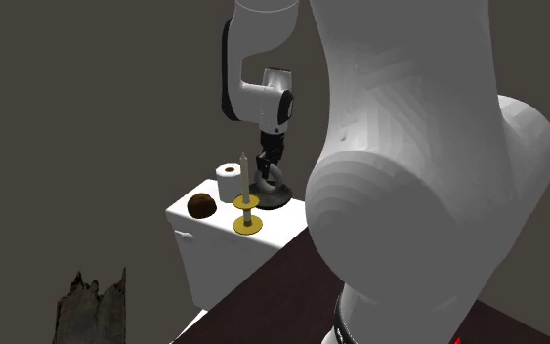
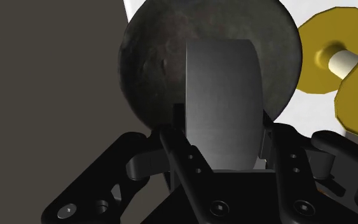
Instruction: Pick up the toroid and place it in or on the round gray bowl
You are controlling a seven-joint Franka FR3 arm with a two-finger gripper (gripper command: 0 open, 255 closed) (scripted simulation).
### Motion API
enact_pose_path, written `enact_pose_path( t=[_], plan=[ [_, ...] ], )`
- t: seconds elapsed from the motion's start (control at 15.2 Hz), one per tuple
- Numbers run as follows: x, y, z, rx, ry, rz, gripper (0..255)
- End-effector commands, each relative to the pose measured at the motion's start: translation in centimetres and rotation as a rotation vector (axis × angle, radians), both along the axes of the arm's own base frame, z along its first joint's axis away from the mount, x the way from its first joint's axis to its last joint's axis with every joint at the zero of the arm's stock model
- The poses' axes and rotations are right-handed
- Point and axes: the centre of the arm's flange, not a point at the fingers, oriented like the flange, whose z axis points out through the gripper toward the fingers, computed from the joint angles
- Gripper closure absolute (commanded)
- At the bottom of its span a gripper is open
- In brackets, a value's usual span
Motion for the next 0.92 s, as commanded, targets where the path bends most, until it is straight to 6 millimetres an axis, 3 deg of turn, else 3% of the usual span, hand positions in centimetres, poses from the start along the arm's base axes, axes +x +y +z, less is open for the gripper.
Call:
enact_pose_path(
  t=[0.0,0.46,0.53,0.86],
  plan=[
    [-0.04,-0.03,-0.71,0.000,0.000,0.000,255],
    [-0.04,-0.03,-0.71,0.000,0.000,0.000,255],
    [-0.04,-0.03,-0.71,0.000,0.000,0.000,0],
    [-0.04,-0.03,-0.71,0.000,0.000,0.000,0]
  ],
)
